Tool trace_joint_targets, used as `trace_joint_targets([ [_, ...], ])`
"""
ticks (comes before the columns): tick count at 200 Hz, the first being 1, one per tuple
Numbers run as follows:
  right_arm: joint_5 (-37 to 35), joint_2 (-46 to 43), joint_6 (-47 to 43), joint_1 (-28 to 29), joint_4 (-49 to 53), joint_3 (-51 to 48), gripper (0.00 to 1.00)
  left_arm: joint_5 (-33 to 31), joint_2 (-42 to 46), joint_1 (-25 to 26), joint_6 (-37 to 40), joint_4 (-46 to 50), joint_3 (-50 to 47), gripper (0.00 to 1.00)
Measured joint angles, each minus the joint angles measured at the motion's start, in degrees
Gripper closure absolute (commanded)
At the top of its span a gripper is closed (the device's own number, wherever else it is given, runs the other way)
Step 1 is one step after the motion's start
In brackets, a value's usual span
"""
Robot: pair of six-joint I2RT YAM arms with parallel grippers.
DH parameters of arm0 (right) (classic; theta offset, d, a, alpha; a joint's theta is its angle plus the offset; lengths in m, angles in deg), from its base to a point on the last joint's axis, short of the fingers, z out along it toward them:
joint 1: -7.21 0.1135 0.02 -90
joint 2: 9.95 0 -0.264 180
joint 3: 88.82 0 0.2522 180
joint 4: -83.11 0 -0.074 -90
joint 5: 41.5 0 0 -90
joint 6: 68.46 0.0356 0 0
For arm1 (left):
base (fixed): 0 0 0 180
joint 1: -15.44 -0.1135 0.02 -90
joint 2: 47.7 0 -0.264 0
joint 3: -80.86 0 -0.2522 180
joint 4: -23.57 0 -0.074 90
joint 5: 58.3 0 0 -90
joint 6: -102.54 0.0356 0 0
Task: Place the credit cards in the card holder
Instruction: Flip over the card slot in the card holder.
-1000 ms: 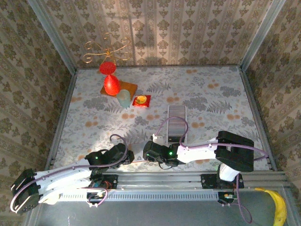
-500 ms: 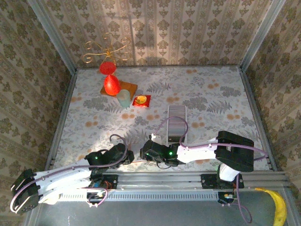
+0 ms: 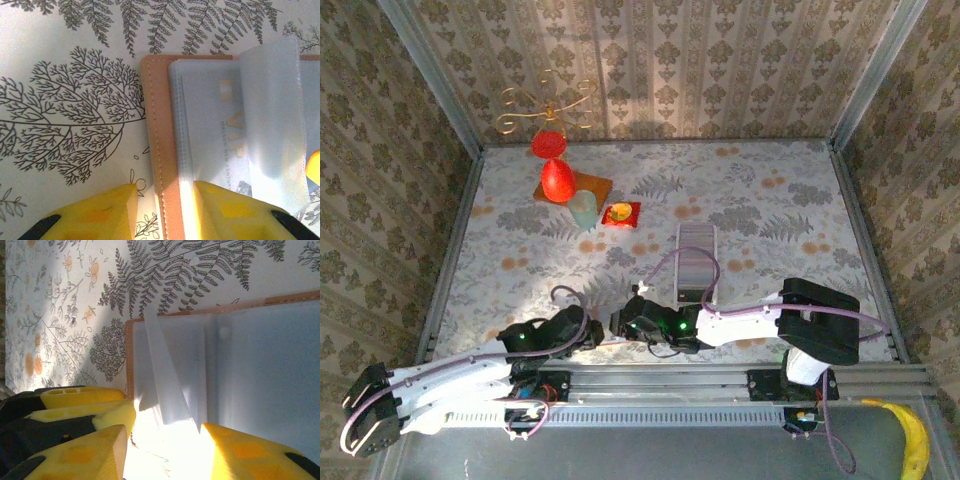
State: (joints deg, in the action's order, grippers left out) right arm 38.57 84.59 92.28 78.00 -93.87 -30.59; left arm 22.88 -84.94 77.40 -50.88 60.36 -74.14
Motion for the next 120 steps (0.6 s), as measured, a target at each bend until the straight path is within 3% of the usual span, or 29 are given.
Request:
trace_joint_targets([
  [88,1.7,1.3,0.2,0.0,-3.3,-0.1,0.58,-0.5,3.6,-0.9,0.0,3.4,0.0,0.58],
  [120,2.9,1.9,0.2,0.0,-5.0,0.0,0.58,-1.4,5.1,-1.3,-0.3,5.1,0.0,0.52],
])
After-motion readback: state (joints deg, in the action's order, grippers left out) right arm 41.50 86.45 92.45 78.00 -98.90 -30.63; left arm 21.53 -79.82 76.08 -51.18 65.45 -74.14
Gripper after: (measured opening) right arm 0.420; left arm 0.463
